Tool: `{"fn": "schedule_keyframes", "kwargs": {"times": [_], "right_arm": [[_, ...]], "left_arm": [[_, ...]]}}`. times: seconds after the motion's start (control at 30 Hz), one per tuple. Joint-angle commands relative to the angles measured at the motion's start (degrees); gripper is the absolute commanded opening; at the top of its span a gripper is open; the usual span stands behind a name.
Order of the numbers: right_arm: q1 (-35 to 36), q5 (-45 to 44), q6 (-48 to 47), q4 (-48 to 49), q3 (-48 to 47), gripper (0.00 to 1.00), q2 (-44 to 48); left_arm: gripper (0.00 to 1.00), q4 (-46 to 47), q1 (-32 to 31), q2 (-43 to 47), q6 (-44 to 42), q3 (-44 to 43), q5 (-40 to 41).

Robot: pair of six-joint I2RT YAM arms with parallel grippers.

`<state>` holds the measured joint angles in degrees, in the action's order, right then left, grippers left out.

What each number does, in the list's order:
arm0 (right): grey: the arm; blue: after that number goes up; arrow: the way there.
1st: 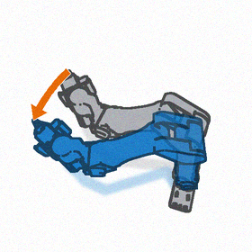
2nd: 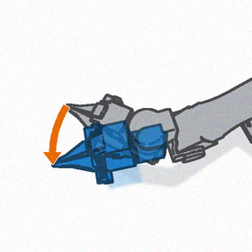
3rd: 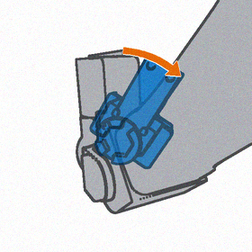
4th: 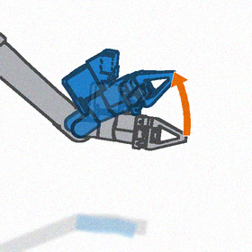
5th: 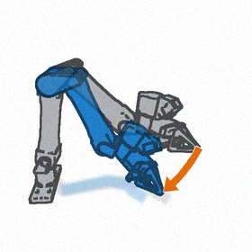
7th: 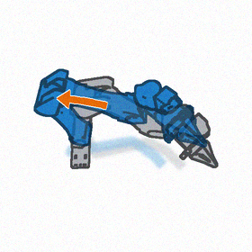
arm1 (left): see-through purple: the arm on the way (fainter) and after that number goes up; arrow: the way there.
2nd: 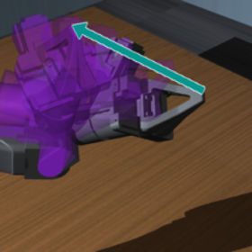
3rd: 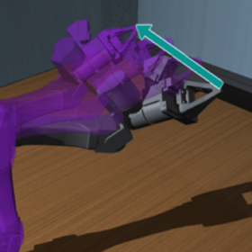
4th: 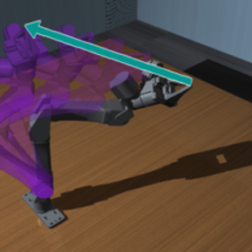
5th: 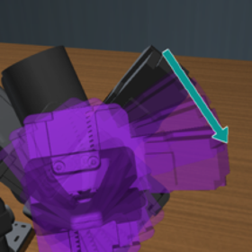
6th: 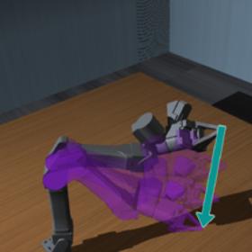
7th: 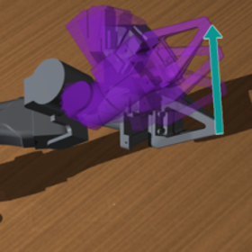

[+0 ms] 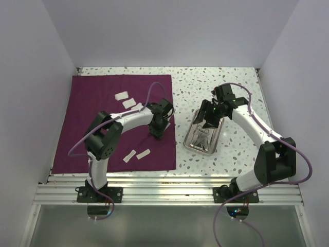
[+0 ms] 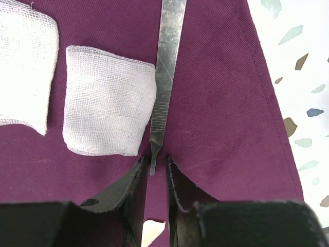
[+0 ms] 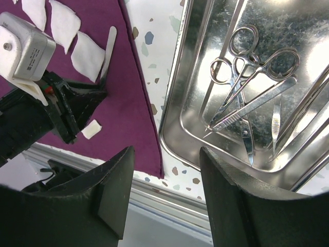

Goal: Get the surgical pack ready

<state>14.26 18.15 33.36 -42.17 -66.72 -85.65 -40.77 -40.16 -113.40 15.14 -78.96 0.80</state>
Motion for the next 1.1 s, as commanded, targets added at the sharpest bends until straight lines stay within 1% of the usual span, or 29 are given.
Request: {"fn": "schedule_keyframes", "kwargs": {"times": [0.0,0.1,0.2,0.3,0.37,0.4,0.47,0.67,0.87,1.07], "right_arm": [[0.3,1.1,-0.1,1.0,-0.4,0.57,0.0],[0.2,1.0,-0.1,1.0,0.0,0.57,0.2],[0.2,0.7,-0.2,1.0,0.3,0.57,0.6],[0.2,0.5,-0.5,0.8,0.2,0.58,0.8],[0.2,0.5,-0.6,0.7,0.2,0.58,0.8],[0.4,0.4,-0.6,0.8,0.2,0.58,0.9],[0.4,0.4,-0.7,0.7,0.0,0.57,0.9],[2.4,2.1,-0.3,1.9,-0.8,0.58,-0.5],[5.9,5.7,3.6,7.1,-2.4,0.6,-4.8],[7.8,9.3,8.4,11.7,-2.9,0.6,-9.2]], "left_arm": [[0.24,1.5,1.0,-2.3,-1.5,3.5,-3.6],[0.18,2.7,1.6,-3.0,-1.2,5.1,-4.7],[0.15,3.1,1.6,-3.8,-1.2,5.7,-3.7],[0.08,3.8,1.5,-3.7,-1.1,6.5,-2.5],[0.07,4.2,1.5,-3.7,-0.7,7.0,-2.0],[0.04,4.3,1.5,-3.5,-0.6,7.1,-1.9],[0.01,4.1,1.4,-2.8,-0.2,7.0,-2.0],[0.0,0.6,1.3,1.2,0.8,3.4,-4.7],[0.0,-0.6,1.4,3.1,1.4,1.3,-8.8],[0.0,-0.4,1.5,4.0,1.9,1.2,-10.5]]}}
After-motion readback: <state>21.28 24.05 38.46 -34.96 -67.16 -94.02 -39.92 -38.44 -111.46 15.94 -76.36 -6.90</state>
